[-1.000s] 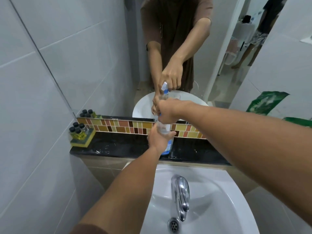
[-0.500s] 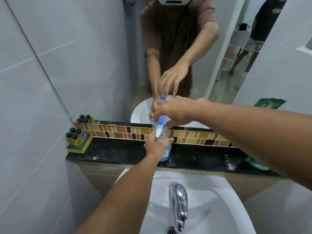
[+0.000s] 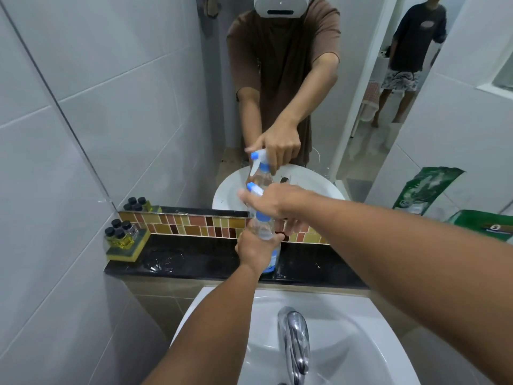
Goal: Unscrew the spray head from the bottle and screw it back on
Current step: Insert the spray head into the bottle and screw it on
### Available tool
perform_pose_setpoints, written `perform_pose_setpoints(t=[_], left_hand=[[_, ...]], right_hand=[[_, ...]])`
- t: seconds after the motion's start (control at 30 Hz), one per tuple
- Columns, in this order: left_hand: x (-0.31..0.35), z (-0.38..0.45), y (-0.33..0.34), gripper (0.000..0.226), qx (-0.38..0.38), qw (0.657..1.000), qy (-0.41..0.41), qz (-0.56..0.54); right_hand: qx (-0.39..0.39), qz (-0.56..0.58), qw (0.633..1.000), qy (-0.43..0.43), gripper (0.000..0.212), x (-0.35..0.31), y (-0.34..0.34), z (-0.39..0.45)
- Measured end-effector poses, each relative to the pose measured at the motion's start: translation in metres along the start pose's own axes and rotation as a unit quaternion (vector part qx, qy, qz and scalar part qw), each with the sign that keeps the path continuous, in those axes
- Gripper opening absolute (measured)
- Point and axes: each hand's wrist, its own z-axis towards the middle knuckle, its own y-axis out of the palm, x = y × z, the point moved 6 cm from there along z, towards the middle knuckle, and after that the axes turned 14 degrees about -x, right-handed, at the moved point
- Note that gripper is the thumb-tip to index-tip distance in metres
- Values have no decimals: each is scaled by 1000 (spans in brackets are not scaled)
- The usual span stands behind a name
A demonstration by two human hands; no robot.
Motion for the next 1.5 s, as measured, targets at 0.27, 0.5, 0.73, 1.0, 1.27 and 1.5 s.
perform_pose_setpoints(t=[0.27, 0.5, 0.73, 1.0, 1.27, 1.5], left_hand=[[2, 0, -2, 48, -11, 1000, 26, 13], [-1, 0, -3, 52, -6, 1000, -2, 22], [0, 1, 0, 66, -10, 1000, -13, 15], [1, -2, 1, 58, 1, 1000, 7, 11], [0, 3, -1, 67, 1, 999, 9, 45], [-4, 3, 2, 57, -1, 1000, -3, 20]], right_hand=[[123, -449, 809, -360, 62, -29, -33, -46], [101, -521, 789, -310, 43, -30, -12, -13], [100, -177, 970, -135, 40, -6, -8, 23], [-57, 104, 993, -10, 69, 0, -6, -8], [45, -494, 830, -253, 69, -10, -12, -31], [105, -509, 809, -275, 35, -32, -8, -8]])
